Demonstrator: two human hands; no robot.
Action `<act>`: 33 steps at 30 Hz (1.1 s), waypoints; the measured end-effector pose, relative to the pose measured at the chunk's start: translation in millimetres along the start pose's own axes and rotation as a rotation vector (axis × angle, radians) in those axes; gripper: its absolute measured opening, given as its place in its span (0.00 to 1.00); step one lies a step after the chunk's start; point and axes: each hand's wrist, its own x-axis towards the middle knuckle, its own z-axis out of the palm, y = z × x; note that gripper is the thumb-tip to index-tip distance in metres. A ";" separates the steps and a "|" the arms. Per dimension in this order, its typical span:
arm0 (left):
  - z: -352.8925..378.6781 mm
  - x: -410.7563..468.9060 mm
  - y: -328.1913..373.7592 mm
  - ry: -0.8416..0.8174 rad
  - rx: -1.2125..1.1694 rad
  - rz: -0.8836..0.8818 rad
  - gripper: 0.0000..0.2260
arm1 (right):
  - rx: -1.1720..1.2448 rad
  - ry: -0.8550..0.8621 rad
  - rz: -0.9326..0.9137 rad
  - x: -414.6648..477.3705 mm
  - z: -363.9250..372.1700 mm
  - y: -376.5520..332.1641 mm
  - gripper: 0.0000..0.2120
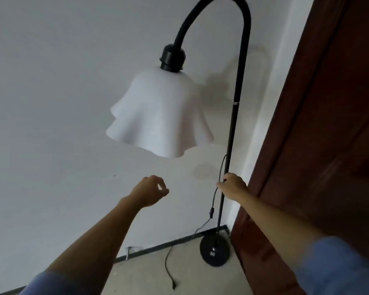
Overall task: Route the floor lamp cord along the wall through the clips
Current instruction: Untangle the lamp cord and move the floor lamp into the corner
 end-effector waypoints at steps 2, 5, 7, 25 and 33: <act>8.8 8.3 -1.1 -0.013 0.008 -0.028 0.11 | 0.036 -0.026 0.037 11.3 7.9 2.2 0.18; 22.6 14.7 -5.9 -0.051 -0.001 -0.073 0.11 | 0.084 -0.100 0.078 25.3 24.4 5.6 0.17; 31.9 18.0 -12.3 -0.070 -0.017 -0.089 0.10 | 0.202 -0.127 0.132 35.3 33.8 8.3 0.26; 45.9 -1.6 -83.9 -0.172 -0.019 -0.196 0.09 | 0.850 -0.222 0.381 1.1 88.5 3.3 0.11; 63.2 -6.3 -48.1 -0.192 -0.249 -0.146 0.14 | 1.509 -0.377 0.368 -50.9 11.1 -54.0 0.12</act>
